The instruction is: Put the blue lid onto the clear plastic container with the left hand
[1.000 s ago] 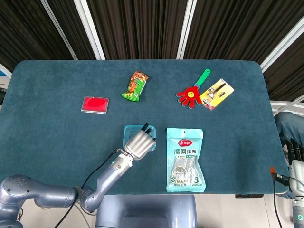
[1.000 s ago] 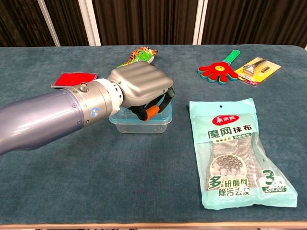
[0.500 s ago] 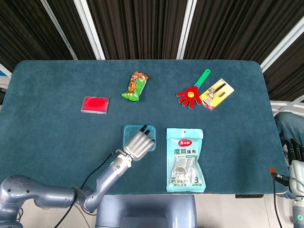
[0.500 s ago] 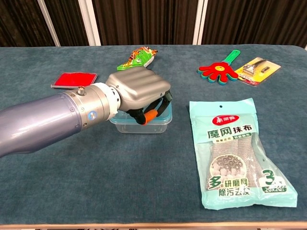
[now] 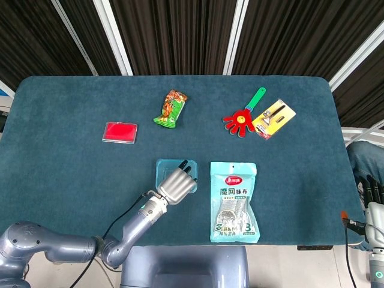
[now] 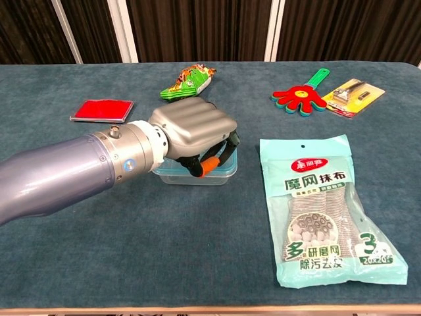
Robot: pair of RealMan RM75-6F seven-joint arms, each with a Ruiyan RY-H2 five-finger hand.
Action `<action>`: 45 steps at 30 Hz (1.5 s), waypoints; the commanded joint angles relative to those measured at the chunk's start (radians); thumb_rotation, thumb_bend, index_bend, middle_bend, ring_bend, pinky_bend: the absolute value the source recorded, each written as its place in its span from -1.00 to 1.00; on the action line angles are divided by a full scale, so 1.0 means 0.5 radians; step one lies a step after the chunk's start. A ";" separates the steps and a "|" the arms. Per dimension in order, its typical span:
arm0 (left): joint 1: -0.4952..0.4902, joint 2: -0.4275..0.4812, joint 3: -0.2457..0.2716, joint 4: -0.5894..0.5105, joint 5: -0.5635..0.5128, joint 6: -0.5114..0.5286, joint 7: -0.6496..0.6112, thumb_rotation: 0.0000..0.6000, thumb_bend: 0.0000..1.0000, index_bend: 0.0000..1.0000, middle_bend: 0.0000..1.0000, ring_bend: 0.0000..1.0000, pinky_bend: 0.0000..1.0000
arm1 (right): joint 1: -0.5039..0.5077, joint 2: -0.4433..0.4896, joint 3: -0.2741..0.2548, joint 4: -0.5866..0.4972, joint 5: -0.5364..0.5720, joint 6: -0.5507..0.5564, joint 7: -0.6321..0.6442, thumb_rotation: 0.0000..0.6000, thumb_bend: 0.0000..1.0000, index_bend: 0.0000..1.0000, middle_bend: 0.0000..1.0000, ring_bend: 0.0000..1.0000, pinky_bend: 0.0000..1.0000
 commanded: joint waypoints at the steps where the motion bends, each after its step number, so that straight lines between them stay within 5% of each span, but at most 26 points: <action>1: 0.000 -0.014 0.011 0.026 0.007 -0.005 -0.003 1.00 0.08 0.41 0.24 -0.47 -0.68 | 0.000 0.000 0.000 0.000 0.002 -0.002 0.001 1.00 -0.32 -1.00 -0.97 -1.00 -1.00; 32: 0.041 -0.135 0.072 0.258 0.138 -0.005 -0.009 1.00 0.08 0.41 0.24 -0.47 -0.68 | 0.004 0.006 0.007 -0.013 0.012 -0.005 0.006 1.00 -0.32 -1.00 -0.97 -1.00 -1.00; 37: 0.052 -0.082 -0.019 0.160 0.217 0.113 -0.057 1.00 0.08 0.40 0.23 -0.47 -0.68 | 0.005 0.007 0.007 -0.013 0.011 -0.004 0.004 1.00 -0.32 -1.00 -0.97 -1.00 -1.00; 40: 0.076 -0.004 -0.104 0.033 0.311 0.271 -0.089 1.00 0.07 0.24 0.17 -0.47 -0.67 | 0.005 0.005 0.006 -0.006 0.006 -0.002 0.002 1.00 -0.32 -1.00 -0.97 -1.00 -1.00; 45: 0.226 0.202 -0.208 -0.287 0.310 0.656 0.113 1.00 -0.01 -0.31 -0.20 -0.58 -0.63 | 0.009 0.006 0.000 0.002 -0.009 -0.006 0.000 1.00 -0.32 -1.00 -0.97 -1.00 -1.00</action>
